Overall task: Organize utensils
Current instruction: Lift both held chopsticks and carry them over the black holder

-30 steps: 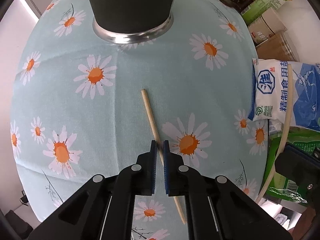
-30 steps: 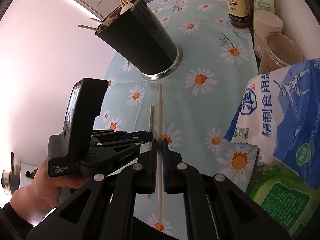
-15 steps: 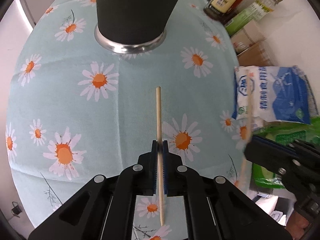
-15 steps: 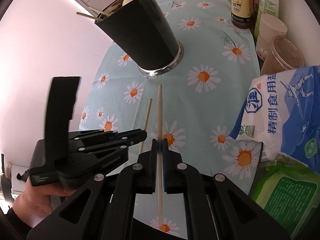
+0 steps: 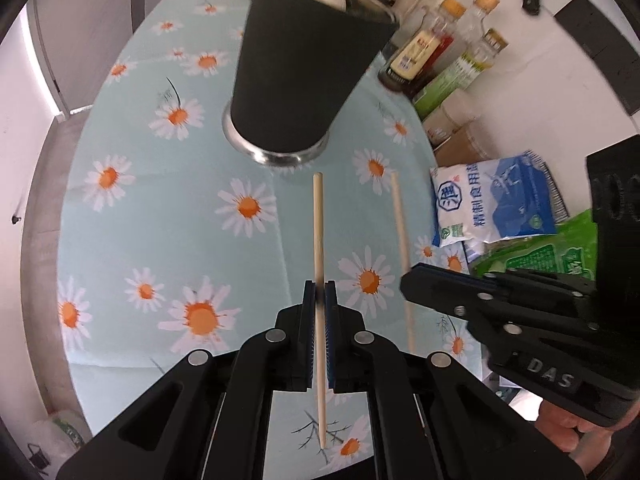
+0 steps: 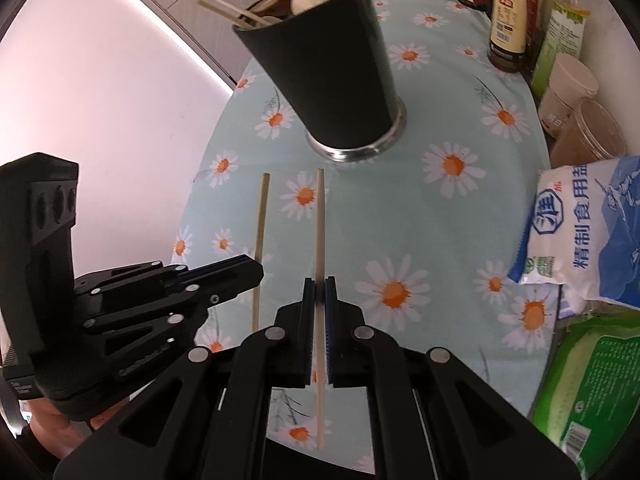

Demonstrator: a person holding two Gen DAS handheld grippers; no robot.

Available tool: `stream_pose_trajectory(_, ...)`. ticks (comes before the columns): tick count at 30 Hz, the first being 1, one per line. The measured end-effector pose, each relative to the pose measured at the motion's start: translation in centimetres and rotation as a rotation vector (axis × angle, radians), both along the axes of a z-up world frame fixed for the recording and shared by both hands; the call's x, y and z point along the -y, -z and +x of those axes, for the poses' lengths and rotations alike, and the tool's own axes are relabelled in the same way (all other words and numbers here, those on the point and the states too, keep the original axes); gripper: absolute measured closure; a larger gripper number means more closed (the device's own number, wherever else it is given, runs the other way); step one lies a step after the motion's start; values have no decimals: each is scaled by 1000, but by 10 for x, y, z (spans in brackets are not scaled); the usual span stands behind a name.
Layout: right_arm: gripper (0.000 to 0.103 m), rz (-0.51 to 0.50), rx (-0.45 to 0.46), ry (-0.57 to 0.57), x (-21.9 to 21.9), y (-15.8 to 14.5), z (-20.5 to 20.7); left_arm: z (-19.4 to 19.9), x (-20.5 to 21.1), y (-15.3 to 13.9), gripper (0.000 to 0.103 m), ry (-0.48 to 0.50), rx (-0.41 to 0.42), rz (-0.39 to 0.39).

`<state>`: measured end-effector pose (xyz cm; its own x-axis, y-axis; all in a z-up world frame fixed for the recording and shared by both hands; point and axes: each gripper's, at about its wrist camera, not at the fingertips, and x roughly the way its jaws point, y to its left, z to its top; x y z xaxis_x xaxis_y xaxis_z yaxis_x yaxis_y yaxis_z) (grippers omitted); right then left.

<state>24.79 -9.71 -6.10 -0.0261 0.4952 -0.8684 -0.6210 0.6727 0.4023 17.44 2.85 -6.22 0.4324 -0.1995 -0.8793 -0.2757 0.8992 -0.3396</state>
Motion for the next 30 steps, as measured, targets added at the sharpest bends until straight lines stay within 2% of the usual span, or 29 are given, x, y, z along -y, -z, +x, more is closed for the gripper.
stream_pose_trajectory(12, 97, 63, 17, 9, -34, -16, -12, -11, -35, -27, 100, 8, 106, -28)
stream_pose_trajectory(17, 97, 99, 60, -8, -46, -32, -7, -10, -49, -45, 100, 0, 165, -35)
stream_pose_trajectory(27, 97, 235, 154, 9, -48, -79, 19, 7, -62, -102, 100, 55, 372, -32)
stream_pose_trajectory(30, 97, 279, 179, 22, -46, -92, 26, 15, -60, -119, 100, 82, 426, 7)
